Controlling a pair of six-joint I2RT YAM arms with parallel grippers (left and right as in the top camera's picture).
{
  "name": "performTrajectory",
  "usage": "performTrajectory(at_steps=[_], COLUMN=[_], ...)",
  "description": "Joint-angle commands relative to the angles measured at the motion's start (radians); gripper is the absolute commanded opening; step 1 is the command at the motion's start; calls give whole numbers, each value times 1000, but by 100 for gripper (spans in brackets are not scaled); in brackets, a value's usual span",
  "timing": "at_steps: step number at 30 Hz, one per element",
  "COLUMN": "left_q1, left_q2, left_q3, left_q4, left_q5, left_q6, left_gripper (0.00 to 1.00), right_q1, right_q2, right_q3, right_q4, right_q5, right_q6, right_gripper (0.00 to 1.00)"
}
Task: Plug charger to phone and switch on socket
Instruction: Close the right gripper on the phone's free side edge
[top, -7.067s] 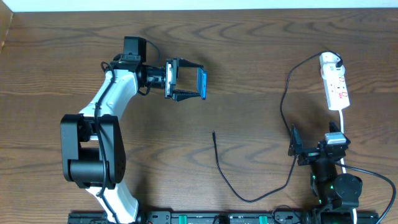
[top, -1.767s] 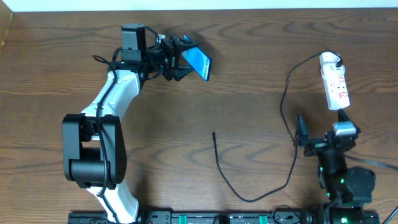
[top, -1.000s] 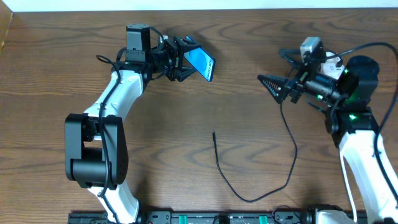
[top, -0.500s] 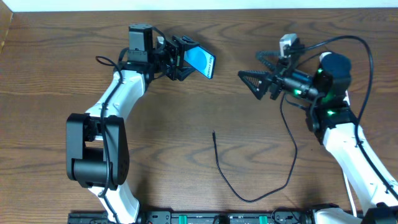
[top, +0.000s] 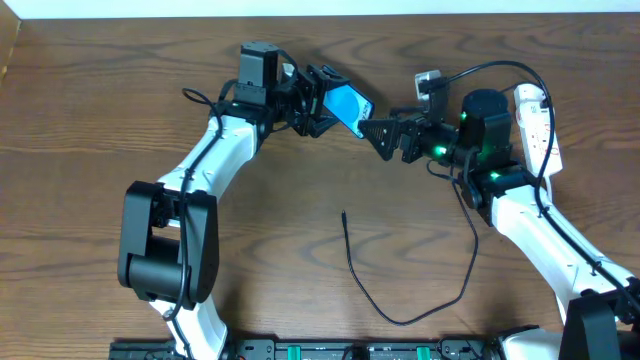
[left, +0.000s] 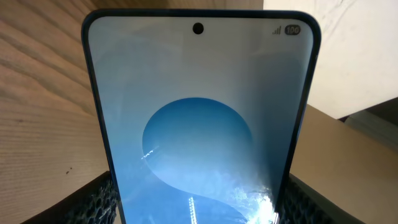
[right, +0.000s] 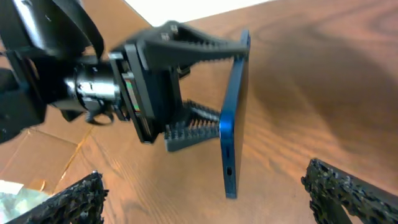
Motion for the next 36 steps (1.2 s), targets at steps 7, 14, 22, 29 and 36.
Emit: performTrajectory(at_steps=[7, 14, 22, 29, 36], left_q1=[-38, -86, -132, -154, -164], left_q2=[-34, -34, -34, -34, -34], left_q3=[8, 8, 8, 8, 8], left_q4=[8, 8, 8, 54, 65], left_q5=[7, 7, 14, 22, 22], left_q6=[-9, -10, -48, -105, -135], left_gripper=[7, 7, 7, 7, 7], right_q1=[14, 14, 14, 14, 14], right_q2=[4, 4, 4, 4, 4], right_q3=[15, 14, 14, 14, 14], right_q4=[-68, -93, -117, -135, -134], right_q5=[42, 95, 174, 196, 196], right_q6=[-48, -59, -60, -59, -60], right_gripper=[99, 97, 99, 94, 74])
